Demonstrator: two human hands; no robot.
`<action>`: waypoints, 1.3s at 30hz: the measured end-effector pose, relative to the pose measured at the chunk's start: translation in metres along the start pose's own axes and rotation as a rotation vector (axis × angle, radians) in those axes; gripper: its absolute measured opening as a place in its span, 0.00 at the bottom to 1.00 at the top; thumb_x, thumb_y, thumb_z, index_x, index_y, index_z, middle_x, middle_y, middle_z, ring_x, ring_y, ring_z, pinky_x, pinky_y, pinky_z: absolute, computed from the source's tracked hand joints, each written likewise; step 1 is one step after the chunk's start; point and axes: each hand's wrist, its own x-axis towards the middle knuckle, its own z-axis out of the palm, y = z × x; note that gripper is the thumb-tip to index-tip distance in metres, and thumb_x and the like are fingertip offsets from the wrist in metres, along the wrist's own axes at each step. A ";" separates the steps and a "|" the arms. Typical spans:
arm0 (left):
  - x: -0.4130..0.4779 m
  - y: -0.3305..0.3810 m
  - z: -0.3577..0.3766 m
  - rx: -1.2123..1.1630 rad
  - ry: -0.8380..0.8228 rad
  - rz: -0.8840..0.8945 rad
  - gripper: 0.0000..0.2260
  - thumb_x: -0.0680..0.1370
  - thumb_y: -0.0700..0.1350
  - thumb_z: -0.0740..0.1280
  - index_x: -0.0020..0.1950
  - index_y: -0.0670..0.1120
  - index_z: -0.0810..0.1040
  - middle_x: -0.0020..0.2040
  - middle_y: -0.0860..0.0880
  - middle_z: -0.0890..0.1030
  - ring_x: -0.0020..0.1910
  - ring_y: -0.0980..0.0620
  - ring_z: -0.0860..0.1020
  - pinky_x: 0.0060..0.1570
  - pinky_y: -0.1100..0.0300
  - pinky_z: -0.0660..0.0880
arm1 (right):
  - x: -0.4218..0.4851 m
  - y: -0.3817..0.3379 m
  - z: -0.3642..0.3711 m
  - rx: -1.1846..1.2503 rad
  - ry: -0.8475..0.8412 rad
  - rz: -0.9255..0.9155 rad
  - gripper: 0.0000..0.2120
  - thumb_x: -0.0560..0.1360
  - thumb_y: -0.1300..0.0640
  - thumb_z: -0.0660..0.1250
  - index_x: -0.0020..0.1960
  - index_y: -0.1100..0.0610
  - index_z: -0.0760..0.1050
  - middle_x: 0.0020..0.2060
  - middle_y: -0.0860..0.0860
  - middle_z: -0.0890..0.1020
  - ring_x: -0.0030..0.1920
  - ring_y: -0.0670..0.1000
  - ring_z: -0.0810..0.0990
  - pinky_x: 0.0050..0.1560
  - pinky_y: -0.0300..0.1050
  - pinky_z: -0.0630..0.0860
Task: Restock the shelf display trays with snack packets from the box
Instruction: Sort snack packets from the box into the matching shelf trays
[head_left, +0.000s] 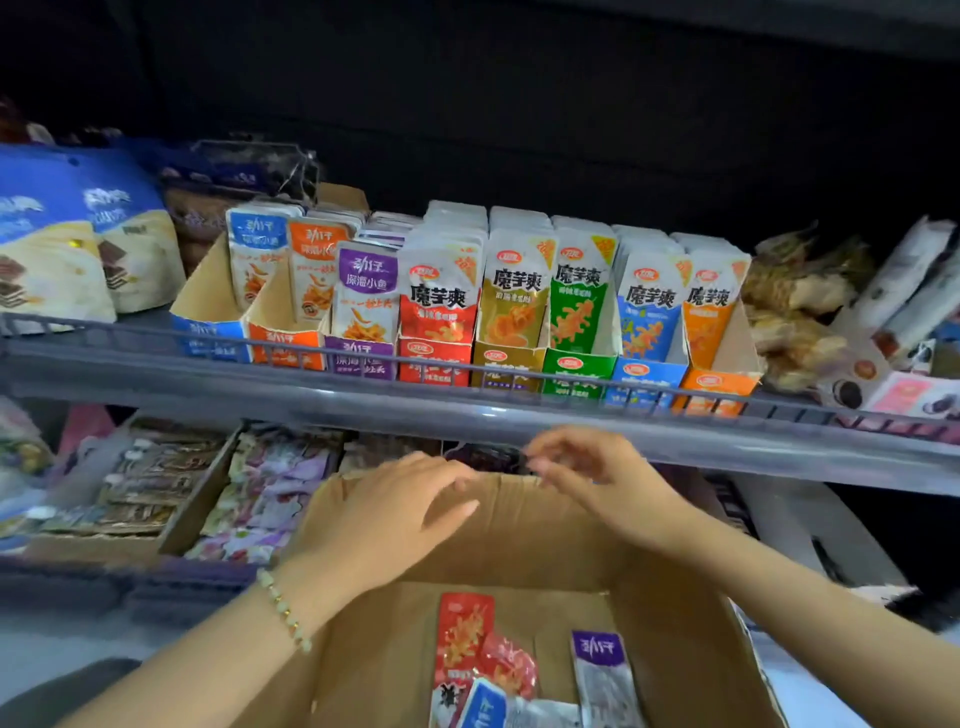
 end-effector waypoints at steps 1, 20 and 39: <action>-0.006 -0.002 0.012 -0.009 -0.066 -0.045 0.16 0.79 0.60 0.57 0.66 0.60 0.70 0.58 0.63 0.75 0.59 0.64 0.71 0.58 0.64 0.69 | -0.012 0.016 0.016 -0.098 -0.111 0.038 0.05 0.77 0.57 0.67 0.53 0.52 0.79 0.46 0.46 0.83 0.43 0.43 0.80 0.46 0.35 0.74; -0.089 0.012 0.143 -0.690 -0.487 -0.779 0.24 0.77 0.49 0.68 0.69 0.45 0.63 0.63 0.47 0.74 0.57 0.53 0.74 0.54 0.63 0.74 | -0.116 0.110 0.155 -0.132 -0.199 0.594 0.27 0.71 0.46 0.73 0.66 0.54 0.71 0.56 0.51 0.70 0.61 0.52 0.69 0.62 0.44 0.69; -0.081 -0.018 0.103 -0.359 0.009 -0.694 0.04 0.79 0.43 0.64 0.45 0.47 0.72 0.39 0.48 0.79 0.33 0.52 0.75 0.31 0.59 0.67 | -0.104 0.108 0.145 -0.195 -0.126 0.292 0.32 0.70 0.47 0.74 0.70 0.52 0.67 0.64 0.48 0.70 0.65 0.49 0.65 0.66 0.42 0.62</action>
